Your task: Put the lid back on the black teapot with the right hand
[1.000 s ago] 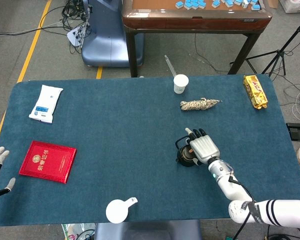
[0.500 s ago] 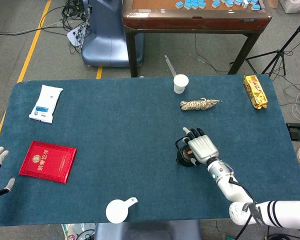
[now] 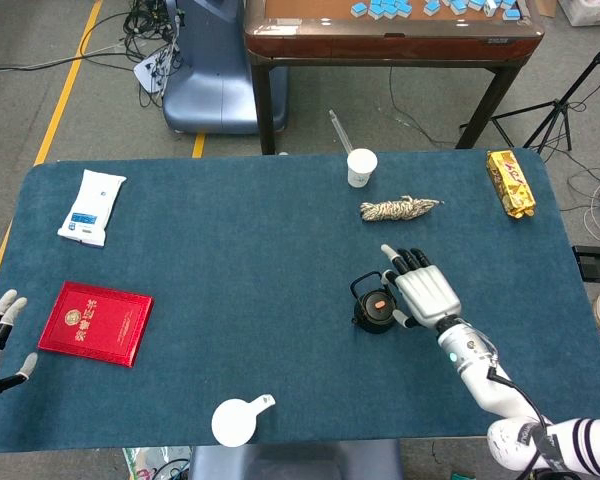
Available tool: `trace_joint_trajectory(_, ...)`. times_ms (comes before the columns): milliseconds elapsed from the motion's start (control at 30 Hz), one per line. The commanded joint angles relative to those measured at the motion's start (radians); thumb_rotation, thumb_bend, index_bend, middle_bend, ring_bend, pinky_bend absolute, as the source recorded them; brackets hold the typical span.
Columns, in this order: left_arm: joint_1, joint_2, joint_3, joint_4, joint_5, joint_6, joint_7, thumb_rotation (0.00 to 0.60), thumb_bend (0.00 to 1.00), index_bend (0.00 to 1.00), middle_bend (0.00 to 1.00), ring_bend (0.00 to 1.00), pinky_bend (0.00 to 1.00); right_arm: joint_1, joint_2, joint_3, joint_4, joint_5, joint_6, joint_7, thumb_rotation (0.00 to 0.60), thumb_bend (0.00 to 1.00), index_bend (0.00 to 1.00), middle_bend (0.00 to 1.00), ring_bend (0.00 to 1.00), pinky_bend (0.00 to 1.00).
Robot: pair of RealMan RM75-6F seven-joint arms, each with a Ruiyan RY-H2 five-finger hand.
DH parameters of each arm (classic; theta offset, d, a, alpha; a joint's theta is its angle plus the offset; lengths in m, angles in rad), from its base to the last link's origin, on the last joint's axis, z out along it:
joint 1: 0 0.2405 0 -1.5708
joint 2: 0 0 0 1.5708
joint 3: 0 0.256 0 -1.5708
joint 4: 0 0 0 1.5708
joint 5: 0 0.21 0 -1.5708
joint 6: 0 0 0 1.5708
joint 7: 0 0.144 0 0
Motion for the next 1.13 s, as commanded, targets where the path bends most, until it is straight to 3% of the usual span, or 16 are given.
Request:
trace_joint_trajectory(33,-0.021,0.018,-0.010,-0.044,-0.004,-0.021,0.039,0.600,0.35,0.02,0.00,0.00,0.00,-0.063,0.064,-0.012,-0.020,-0.062,0.050,0.071,0.600,0.32,0.32,0.00,0.00,0.00)
trace_joint_trajectory(567,-0.141,0.084,-0.057,-0.281,-0.061,-0.150,0.284,0.600,0.35,0.02,0.00,0.00,0.00,-0.380,0.305,-0.106,-0.045,-0.386,0.320,0.325,0.600,0.32,0.32,0.00,0.00,0.00)
trace_joint_trajectory(833,-0.151,0.080,-0.051,-0.387,-0.034,-0.115,0.423,0.600,0.35,0.02,0.00,0.00,0.00,-0.504,0.340,-0.129,0.002,-0.490,0.408,0.433,0.600,0.32,0.32,0.00,0.00,0.00)
trace_joint_trajectory(1133,-0.162,0.044,-0.033,-0.402,-0.028,-0.121,0.485,0.600,0.35,0.02,0.00,0.00,0.00,-0.560,0.329,-0.115,0.044,-0.523,0.409,0.469,0.600,0.32,0.32,0.00,0.00,0.00)
